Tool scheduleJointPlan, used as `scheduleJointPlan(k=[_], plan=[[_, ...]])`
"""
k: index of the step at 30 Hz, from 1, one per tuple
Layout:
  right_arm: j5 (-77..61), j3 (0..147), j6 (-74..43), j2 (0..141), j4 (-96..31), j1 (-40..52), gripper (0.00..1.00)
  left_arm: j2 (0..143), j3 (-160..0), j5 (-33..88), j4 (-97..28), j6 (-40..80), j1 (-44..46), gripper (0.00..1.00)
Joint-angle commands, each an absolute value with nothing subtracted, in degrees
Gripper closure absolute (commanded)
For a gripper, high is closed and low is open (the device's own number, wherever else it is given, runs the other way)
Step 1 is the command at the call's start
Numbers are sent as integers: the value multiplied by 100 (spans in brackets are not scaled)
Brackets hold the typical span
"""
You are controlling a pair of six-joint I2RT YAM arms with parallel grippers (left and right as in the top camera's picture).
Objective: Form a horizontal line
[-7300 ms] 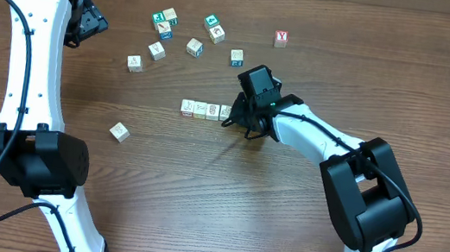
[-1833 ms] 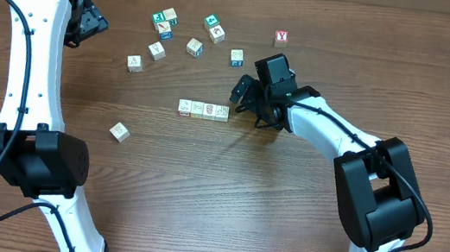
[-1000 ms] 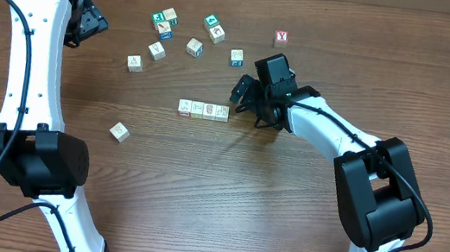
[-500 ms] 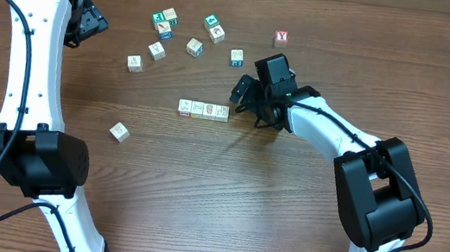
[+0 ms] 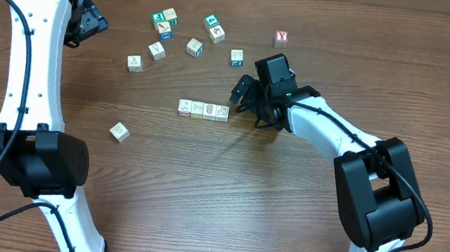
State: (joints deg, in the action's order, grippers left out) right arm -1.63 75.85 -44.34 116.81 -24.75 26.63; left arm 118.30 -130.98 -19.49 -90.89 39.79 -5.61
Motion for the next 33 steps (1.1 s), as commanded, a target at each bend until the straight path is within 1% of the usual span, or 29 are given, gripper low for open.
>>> scheduleJointPlan(k=[1, 11, 23, 33], plan=[[80, 7282, -4453, 12055, -2665, 2569, 0, 11762, -13172, -1946, -9098, 3854, -510, 1], [80, 7282, -4453, 12055, -2665, 2569, 0, 11465, -13172, -1946, -9098, 3854, -287, 0], [80, 7282, -4453, 12055, -2665, 2569, 0, 10407, -13172, -1946, -9102, 3854, -259, 0], [80, 7282, -4453, 12055, -2665, 2569, 0, 10261, -13172, -1946, -9105, 3854, -257, 0]])
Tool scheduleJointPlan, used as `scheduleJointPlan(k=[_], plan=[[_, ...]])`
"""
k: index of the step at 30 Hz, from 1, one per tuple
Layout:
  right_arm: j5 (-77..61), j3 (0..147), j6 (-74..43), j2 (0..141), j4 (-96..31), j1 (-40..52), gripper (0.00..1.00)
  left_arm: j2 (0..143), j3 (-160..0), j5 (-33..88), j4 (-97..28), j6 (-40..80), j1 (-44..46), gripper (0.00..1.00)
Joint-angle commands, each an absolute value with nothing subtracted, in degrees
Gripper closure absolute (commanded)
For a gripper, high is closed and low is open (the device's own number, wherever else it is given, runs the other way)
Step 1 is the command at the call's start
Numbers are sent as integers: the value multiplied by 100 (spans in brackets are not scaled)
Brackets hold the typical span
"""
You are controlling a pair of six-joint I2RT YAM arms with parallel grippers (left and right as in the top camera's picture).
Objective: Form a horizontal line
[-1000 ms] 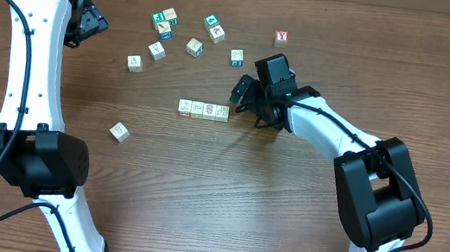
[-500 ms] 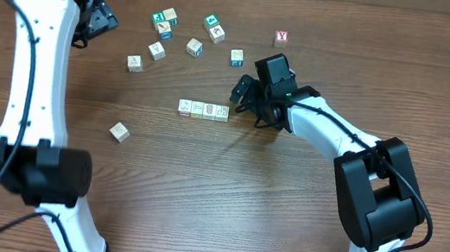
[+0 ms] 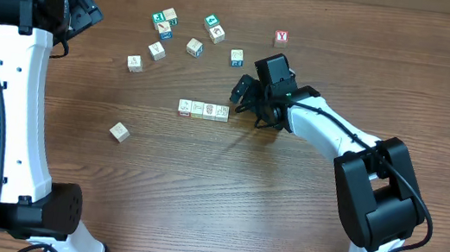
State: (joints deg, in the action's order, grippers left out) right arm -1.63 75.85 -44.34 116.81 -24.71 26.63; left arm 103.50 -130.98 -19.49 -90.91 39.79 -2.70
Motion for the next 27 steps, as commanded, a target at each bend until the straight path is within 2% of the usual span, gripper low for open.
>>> scheduleJointPlan(k=[1, 13, 20, 27], plan=[[80, 7282, -4453, 12055, -2665, 2569, 0, 10261, -13172, -1946, -9102, 3854, -255, 0], [80, 7282, -4453, 12055, -2665, 2569, 0, 10241, -13172, -1920, -9518, 3767, -259, 0], [80, 7282, -4453, 12055, -2665, 2569, 0, 10230, -13124, -1273, -9251, 3767, -235, 0], [80, 7282, -4453, 12055, -2665, 2569, 0, 10171, -12895, -1350, -8855, 3723, 80, 0]])
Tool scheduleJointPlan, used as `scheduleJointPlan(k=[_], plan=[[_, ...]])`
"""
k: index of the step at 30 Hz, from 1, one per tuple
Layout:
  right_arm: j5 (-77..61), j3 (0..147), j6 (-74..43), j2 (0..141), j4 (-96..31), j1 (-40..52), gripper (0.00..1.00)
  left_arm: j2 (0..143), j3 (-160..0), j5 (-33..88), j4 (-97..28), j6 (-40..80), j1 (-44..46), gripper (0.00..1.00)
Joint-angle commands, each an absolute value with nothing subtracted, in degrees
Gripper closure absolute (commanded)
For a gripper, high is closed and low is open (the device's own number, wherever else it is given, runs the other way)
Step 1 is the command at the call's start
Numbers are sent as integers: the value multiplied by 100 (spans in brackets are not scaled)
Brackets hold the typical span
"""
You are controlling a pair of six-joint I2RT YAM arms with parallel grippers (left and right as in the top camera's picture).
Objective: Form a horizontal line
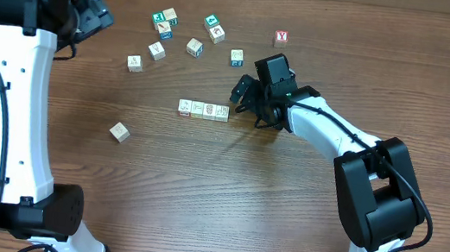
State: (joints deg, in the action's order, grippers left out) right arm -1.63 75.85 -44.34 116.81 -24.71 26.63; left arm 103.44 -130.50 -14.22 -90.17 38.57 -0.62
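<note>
A row of small wooden picture blocks (pixel 203 110) lies side by side, left to right, in the middle of the table. Just past its right end sits my right gripper (pixel 244 100), open and empty, a small gap away from the last block. Several loose blocks lie behind the row: a pair (pixel 166 21), one (pixel 156 50), one (pixel 134 63), one (pixel 194 47), another pair (pixel 214 29) and a blue-marked one (pixel 237 57). A red-lettered block (pixel 281 38) sits far right and a plain one (pixel 120 131) front left. My left gripper (pixel 94 11) hangs at the far left, apparently open and empty.
The wooden table (pixel 223 204) carries everything. My left arm's white link (pixel 15 98) spans the left side from front to back. My right arm's link (pixel 328 135) runs from the base at the front right toward the row.
My left gripper has shifted a little to the right, toward the loose blocks. The right gripper and all the blocks are where they were.
At first my left arm was folded, its elbow over the front left and its gripper near the back left. Then the arm stood stretched out with the gripper further back. Now the gripper is slightly nearer the loose blocks. The row and right gripper stayed put.
</note>
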Motion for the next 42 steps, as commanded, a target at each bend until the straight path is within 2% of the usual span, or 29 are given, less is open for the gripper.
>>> scheduleJointPlan(k=[1, 14, 22, 26, 35, 42], plan=[[80, 7282, -4453, 12055, -2665, 2569, 0, 10143, -12803, -1319, -8707, 3723, 104, 0], [80, 7282, -4453, 12055, -2665, 2569, 0, 8818, -10377, -1149, -6873, 3675, 115, 0], [80, 7282, -4453, 12055, -2665, 2569, 0, 7948, -8877, -1083, -5741, 2803, 117, 0], [80, 7282, -4453, 12055, -2665, 2569, 0, 7581, -8119, -917, -5196, 3026, 121, 0], [80, 7282, -4453, 12055, -2665, 2569, 0, 6829, -6534, -823, -3157, 3063, 242, 0], [80, 7282, -4453, 12055, -2665, 2569, 0, 6062, -5468, -801, -1896, 2318, 582, 0]])
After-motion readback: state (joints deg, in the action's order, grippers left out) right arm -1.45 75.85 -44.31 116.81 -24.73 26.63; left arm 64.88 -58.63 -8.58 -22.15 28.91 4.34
